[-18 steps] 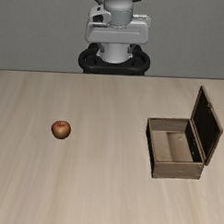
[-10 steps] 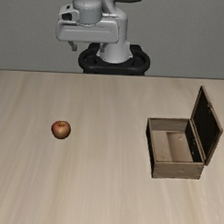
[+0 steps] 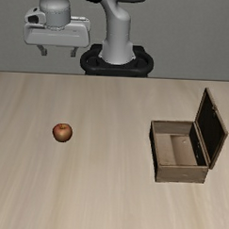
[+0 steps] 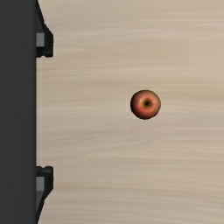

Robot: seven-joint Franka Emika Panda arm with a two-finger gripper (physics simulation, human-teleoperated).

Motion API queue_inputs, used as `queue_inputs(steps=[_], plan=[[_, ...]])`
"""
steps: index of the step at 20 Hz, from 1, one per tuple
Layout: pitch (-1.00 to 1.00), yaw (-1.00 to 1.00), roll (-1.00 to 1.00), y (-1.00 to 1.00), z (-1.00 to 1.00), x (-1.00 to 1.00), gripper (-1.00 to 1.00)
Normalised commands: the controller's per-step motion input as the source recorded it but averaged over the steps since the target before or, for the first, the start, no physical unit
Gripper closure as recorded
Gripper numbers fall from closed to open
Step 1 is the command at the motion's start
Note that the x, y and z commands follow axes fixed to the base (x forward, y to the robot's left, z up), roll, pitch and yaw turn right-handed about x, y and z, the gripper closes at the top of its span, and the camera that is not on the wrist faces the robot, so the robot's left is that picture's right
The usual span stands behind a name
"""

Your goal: Pick up the apple and place it in the box

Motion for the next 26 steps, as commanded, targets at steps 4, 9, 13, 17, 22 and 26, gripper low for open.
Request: queue_inputs(steps=[4,9,13,17,22,26], plan=[[0.0,0.0,0.0,0.0,0.0,1.0,-1.0],[0.0,0.0,0.0,0.2,0.0,0.8,-1.0],[0.0,0.0,0.0,0.0,-0.75,0.25,-1.0],[0.0,0.0,0.0,0.0,-1.0,0.0,-1.0],[0.0,0.0,0.0,0.0,-1.0,0.0,-1.0],[0.0,0.0,0.0,0.0,-1.0,0.0,-1.0]])
